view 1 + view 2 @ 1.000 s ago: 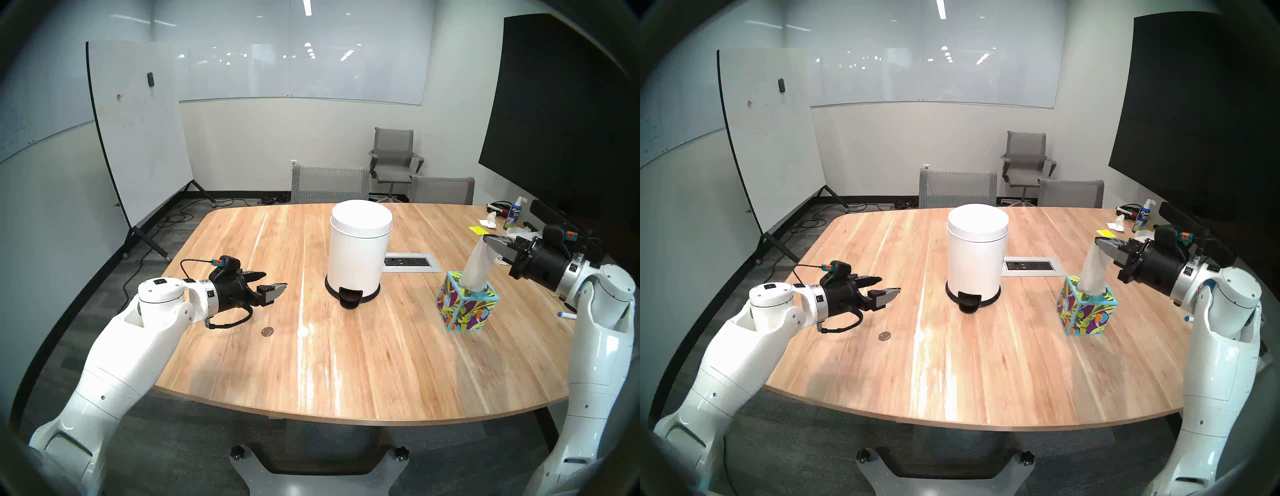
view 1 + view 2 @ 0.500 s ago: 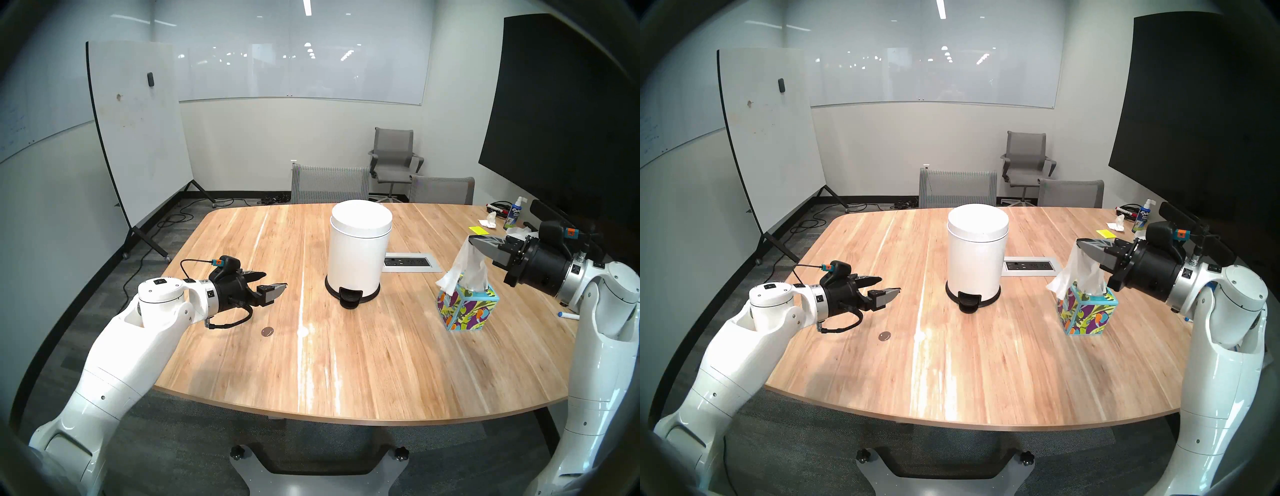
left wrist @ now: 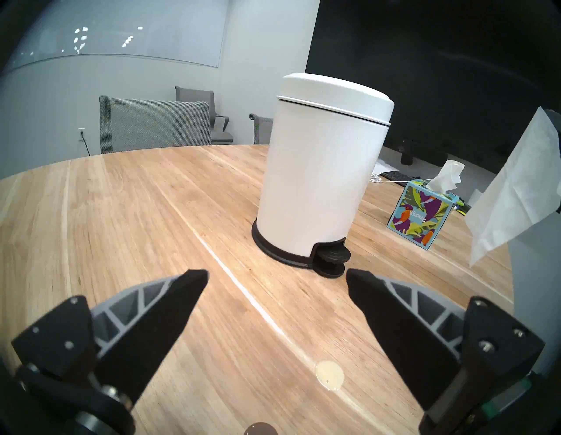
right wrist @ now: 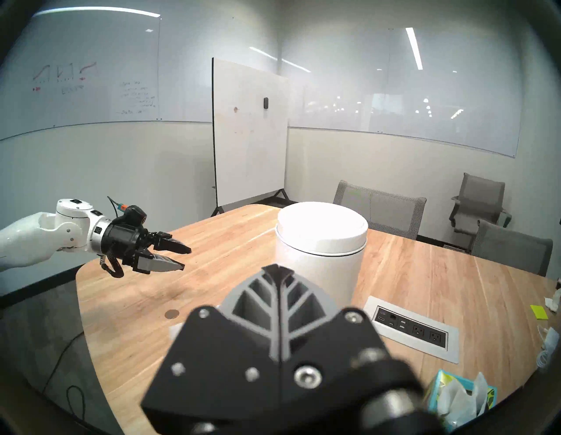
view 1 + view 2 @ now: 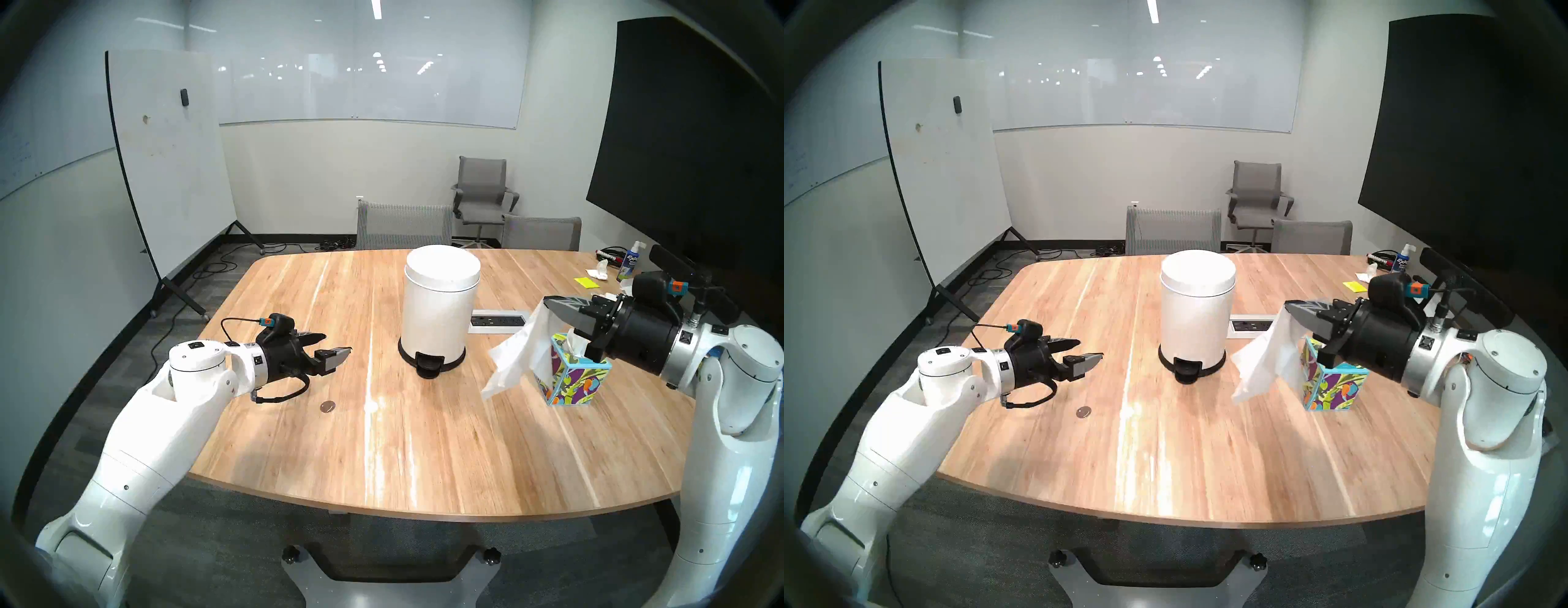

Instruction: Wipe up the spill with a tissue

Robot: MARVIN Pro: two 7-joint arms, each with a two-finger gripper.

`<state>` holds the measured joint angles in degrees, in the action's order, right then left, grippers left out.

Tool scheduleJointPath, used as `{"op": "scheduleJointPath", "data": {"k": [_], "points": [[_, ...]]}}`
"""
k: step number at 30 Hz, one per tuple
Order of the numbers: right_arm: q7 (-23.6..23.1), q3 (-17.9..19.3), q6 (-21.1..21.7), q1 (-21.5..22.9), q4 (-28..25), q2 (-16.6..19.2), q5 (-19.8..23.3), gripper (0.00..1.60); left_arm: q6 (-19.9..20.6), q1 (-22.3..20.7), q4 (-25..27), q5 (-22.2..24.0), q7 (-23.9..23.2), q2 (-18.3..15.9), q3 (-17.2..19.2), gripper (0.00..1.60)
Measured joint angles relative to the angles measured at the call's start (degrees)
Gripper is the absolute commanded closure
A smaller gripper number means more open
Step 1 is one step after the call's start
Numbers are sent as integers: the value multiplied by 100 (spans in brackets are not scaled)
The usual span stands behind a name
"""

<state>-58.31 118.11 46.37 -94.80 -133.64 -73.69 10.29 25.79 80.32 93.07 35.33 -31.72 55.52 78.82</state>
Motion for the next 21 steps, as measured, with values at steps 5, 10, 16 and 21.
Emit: {"op": "scheduleJointPath", "data": {"k": [5, 10, 16, 21], "points": [[80, -211, 52, -66, -86, -77, -21, 160, 0, 0, 1, 0, 0, 0, 0, 0], [111, -383, 27, -81, -81, -123, -33, 160, 0, 0, 1, 0, 0, 0, 0, 0], [166, -647, -33, -17, 29, -145, -61, 160, 0, 0, 2, 0, 0, 0, 0, 0], [206, -932, -93, 75, 264, -147, -96, 160, 0, 1, 2, 0, 1, 0, 1, 0]]}}
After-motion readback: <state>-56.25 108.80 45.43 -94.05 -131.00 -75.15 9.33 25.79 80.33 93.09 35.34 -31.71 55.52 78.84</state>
